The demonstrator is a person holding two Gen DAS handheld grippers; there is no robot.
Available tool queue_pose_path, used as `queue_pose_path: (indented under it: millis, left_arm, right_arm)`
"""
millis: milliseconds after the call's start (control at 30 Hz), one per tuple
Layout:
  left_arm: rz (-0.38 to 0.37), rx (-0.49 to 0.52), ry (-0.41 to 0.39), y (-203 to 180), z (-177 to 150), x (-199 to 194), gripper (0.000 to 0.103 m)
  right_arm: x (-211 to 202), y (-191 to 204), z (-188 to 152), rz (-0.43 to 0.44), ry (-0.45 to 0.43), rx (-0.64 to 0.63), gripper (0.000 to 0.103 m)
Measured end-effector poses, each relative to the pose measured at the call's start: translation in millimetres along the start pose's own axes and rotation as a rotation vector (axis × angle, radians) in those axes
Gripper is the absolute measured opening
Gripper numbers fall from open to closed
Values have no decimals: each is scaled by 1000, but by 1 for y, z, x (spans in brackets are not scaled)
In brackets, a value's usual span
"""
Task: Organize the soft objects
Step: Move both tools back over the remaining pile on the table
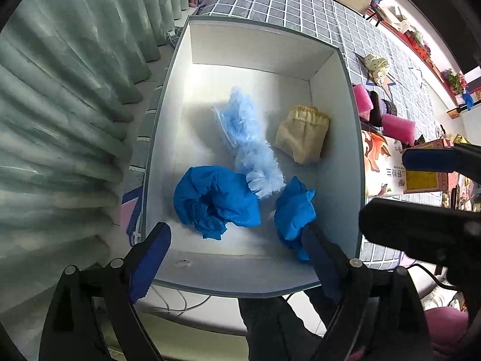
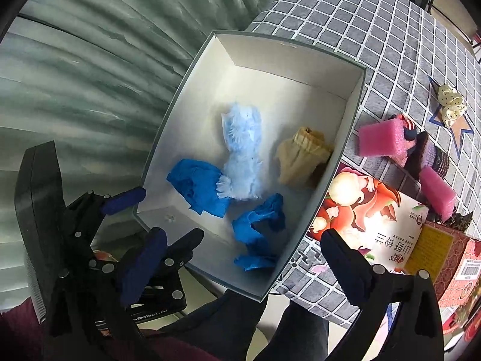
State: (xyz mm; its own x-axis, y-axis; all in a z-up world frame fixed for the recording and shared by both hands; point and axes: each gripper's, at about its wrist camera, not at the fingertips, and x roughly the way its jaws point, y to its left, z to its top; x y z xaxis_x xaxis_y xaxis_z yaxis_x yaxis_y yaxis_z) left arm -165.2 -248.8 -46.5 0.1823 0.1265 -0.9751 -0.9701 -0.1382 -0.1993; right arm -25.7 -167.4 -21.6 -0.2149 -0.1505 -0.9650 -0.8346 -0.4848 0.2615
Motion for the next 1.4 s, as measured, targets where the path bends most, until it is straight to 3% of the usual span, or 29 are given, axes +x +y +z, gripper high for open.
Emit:
queue_pose_path:
  millis: [400, 733, 867, 967, 1100, 1400]
  left_arm:
    - [17, 99, -3, -28, 26, -13, 91]
    - [15, 310, -63, -101, 78, -32, 91]
    - [43, 408, -55, -133, 99, -24, 91]
    - [66, 457, -32, -154, 111, -12, 91]
    - [65, 462, -13, -171, 119, -4, 91]
    - [103, 415, 24, -184, 125, 7, 91]
  right_arm:
    - [-26, -25, 3, 14, -53, 65, 103]
    - [-108, -104, 6, 38, -188, 224, 103]
    - [-144, -159, 8, 12, -226, 289, 103]
    - [-146, -193, 13, -45, -184, 315, 103]
    - [-117, -226, 21, -59, -59, 307, 103]
    - [-17, -244, 60, -63, 242, 149, 103]
